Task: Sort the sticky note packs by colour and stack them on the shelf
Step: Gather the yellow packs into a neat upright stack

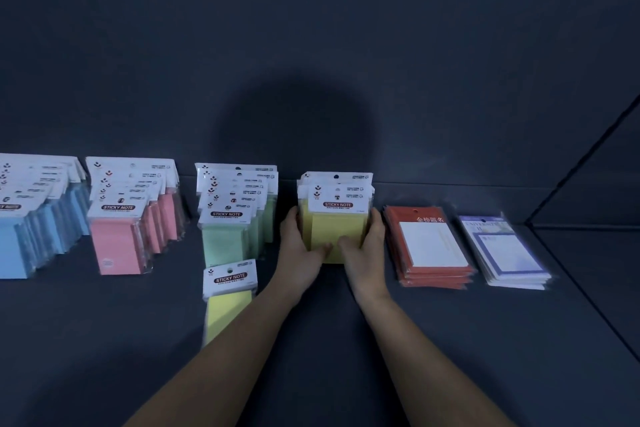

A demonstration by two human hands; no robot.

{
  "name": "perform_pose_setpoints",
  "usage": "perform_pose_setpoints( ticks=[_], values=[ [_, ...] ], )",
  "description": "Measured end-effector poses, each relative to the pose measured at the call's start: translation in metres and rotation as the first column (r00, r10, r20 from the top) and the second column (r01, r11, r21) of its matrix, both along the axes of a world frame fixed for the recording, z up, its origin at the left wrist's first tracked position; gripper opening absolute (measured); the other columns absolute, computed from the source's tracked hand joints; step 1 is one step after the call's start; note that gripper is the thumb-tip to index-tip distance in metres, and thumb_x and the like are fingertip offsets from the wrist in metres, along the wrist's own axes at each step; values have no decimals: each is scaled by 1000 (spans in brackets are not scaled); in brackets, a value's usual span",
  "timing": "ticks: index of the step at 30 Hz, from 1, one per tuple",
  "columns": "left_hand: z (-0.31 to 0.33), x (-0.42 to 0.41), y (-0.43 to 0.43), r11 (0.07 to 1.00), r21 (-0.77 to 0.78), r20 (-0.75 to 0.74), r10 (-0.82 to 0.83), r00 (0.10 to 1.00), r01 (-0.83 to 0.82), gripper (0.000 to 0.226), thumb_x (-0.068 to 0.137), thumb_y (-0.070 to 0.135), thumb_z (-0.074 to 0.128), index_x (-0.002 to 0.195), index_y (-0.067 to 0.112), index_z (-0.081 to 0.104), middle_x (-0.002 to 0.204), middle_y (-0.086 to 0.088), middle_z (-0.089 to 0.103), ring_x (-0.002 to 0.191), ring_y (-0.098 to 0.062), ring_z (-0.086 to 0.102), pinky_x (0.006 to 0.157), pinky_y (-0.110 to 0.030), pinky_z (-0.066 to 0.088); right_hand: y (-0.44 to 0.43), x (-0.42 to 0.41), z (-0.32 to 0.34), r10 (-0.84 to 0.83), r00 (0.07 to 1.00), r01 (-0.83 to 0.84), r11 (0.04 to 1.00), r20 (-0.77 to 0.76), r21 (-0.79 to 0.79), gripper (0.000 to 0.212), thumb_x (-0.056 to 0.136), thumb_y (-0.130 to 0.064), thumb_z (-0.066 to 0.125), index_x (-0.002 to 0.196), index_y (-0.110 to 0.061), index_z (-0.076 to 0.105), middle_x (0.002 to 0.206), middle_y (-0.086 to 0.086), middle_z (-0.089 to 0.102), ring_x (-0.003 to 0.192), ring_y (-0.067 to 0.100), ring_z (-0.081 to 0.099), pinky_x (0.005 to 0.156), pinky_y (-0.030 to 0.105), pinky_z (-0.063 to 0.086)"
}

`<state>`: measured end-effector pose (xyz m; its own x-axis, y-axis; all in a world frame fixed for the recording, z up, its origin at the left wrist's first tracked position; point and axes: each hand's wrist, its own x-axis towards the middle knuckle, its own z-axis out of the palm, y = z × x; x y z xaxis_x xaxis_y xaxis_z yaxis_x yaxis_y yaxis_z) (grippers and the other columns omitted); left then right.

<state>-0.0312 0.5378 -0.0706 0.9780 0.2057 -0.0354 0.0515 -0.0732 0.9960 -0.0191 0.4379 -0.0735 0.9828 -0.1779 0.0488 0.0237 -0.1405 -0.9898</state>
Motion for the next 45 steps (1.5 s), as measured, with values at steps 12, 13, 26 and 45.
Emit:
perform_pose_setpoints(
  ticks=[12, 13, 26, 45],
  values=[
    [-4, 3, 5, 990, 132, 191, -65, 979, 40, 102, 73, -15, 62, 147, 29, 8, 145, 4, 30, 132, 4, 30, 109, -17, 29, -1, 1, 4, -18, 986, 13, 999, 168, 32, 80, 66, 7, 47, 128, -42, 34, 127, 5, 45, 122, 16, 45, 104, 37, 42],
    [-4, 5, 6, 993, 116, 168, -48, 985, 29, 100, 75, -13, 63, 148, 26, 6, 148, 4, 28, 135, -2, 29, 113, -25, 28, 0, 3, 4, -4, 988, -1, 999, 155, 35, 80, 67, 9, 48, 133, -35, 35, 129, 4, 46, 124, 15, 45, 104, 32, 41],
    [-9, 6, 2, 946, 318, 60, 40, 997, -57, 81, 87, 10, 61, 148, 7, 8, 154, -7, 18, 142, -16, 18, 111, -20, 14, 0, 11, -7, -12, 999, 20, 988, 53, -150, 79, 76, 4, 58, 145, -10, 22, 143, 5, 33, 131, 13, 32, 100, 11, 26],
    [-5, -106, 104, 650, 707, 34, 362, 932, -278, 22, 84, 27, 62, 98, 12, 55, 91, 0, 45, 97, -29, 46, 79, -38, 36, 57, -87, -5, 373, 893, -447, 668, -251, -596, 46, 94, -41, 45, 130, -13, 53, 151, 4, 27, 141, 20, 16, 118, 37, 6]
  ],
)
